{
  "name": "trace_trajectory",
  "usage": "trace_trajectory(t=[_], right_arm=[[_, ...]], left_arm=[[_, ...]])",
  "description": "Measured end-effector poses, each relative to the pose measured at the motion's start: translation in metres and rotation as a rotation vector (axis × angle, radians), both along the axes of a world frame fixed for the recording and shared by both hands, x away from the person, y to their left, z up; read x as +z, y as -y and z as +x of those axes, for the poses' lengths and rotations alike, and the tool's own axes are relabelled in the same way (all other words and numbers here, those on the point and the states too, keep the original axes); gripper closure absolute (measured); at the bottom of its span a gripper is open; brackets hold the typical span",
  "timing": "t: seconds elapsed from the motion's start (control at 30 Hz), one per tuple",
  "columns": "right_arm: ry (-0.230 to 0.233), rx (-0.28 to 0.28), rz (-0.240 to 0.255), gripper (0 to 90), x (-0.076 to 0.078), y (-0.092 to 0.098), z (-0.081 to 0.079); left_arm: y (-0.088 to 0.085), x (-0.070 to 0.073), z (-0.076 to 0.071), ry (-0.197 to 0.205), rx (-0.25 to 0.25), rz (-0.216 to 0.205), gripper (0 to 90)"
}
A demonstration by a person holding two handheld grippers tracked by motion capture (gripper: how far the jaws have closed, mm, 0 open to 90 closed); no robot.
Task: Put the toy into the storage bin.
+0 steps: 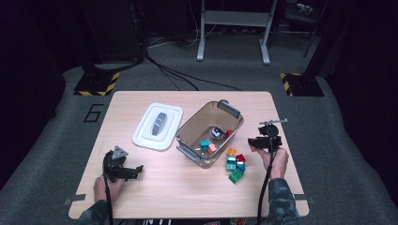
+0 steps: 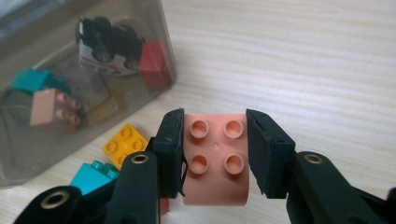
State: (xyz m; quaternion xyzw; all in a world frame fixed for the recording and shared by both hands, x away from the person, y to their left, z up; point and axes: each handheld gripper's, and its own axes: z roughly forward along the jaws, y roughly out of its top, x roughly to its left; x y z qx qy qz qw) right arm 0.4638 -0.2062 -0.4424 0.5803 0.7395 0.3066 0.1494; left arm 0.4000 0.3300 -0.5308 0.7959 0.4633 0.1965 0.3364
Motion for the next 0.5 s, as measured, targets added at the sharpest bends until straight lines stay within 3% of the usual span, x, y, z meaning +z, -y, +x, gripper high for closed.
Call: trace_trajectory(t=[0.5], right_arm=[[0.098,0.006,0.006,58.8,0.038,0.005,-0.002]], left_arm=[[0.000,0.000,0.000,0.000,0.000,0.000,2.5]])
